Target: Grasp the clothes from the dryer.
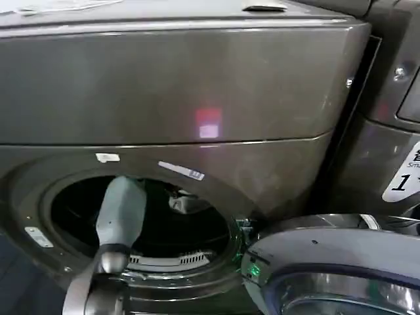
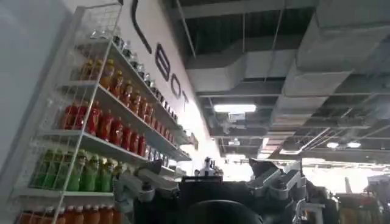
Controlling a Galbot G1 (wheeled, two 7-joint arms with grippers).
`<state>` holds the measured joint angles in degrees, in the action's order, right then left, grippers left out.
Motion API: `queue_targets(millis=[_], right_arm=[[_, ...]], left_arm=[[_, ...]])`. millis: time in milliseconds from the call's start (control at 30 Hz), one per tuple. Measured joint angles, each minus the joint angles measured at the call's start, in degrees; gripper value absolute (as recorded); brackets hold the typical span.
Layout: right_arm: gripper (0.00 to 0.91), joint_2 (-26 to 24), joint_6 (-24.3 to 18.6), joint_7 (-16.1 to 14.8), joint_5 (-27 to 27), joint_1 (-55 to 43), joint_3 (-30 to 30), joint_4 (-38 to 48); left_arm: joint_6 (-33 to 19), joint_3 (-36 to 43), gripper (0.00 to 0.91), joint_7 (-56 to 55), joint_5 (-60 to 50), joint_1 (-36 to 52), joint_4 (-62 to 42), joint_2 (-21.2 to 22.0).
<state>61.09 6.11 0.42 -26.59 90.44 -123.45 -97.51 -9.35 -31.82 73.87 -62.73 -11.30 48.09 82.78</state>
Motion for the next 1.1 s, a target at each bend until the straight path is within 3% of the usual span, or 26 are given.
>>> queue_targets(millis=[1033, 1067, 1100], right_arm=[[0.907, -0.93, -0.35, -0.31, 0.82, 0.71, 0.96, -0.3], [0.907, -0.9, -0.37, -0.31, 0.82, 0.73, 0.96, -0.3], [0.907, -0.88, -0.39, -0.31, 0.82, 0.74, 0.95, -0.3]], left_arm=[[3.68, 0.36, 0.899, -5.11, 5.4, 3.78, -17.49, -0.53], [3.74, 0.32, 0.273, -5.14, 5.41, 3.85, -17.82, -0.55], [3.78, 0.26, 0.137, -5.13, 5.41, 3.93, -18.12, -0.57]])
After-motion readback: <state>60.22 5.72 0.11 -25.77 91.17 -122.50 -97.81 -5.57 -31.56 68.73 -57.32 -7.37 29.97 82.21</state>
